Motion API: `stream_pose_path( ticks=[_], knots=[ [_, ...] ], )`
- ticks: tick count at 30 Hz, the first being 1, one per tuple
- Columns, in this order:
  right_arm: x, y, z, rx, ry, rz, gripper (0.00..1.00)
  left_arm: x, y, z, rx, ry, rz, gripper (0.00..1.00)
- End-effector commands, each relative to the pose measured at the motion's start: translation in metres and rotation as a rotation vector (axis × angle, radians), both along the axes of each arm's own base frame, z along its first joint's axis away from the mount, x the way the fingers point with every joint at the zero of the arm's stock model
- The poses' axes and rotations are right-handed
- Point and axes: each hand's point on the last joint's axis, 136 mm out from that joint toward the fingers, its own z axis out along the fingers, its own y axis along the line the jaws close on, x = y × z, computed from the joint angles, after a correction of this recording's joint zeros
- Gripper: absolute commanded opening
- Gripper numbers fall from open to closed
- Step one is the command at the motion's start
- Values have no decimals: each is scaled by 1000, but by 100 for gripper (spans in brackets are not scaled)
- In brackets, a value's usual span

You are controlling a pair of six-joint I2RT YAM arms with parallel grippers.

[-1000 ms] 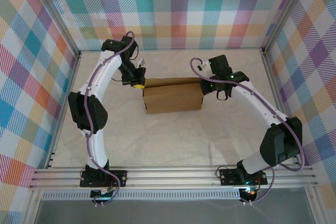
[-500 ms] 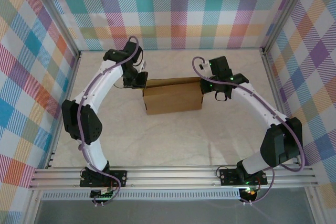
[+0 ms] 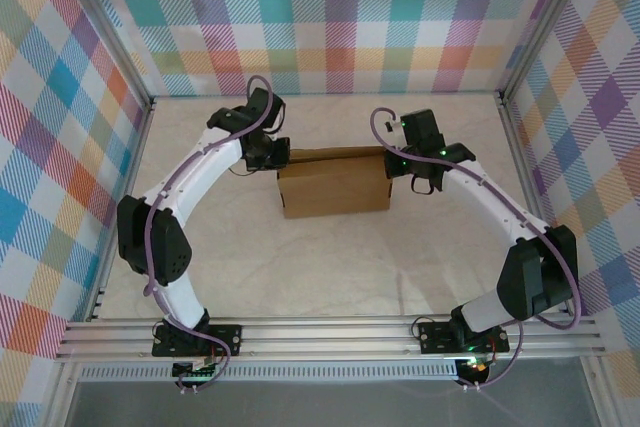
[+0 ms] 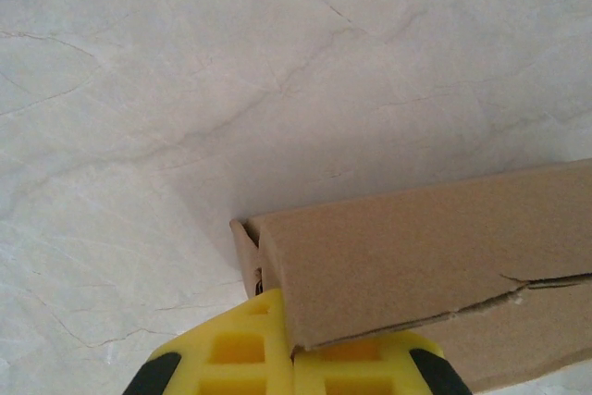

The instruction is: Fold the paper box

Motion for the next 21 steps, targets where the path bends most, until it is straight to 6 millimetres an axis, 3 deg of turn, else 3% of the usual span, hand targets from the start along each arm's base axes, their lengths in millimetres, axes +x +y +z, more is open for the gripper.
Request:
stream_pose_path(
  ticks=[1,9,15,21],
  knots=[
    [-36,13,-35,15,175,78,0,-31,-32,-21,-45,119,-120,0],
    [-34,13,-34,14,171,75,0,-32,-54,9,-194,157,-152,0],
    [-35,10,-37,-3,178,65,0,-36,-48,10,-260,239,-110,0],
    [-34,11,-37,2,180,66,0,-28,-40,15,-309,255,-55,0]
  ],
)
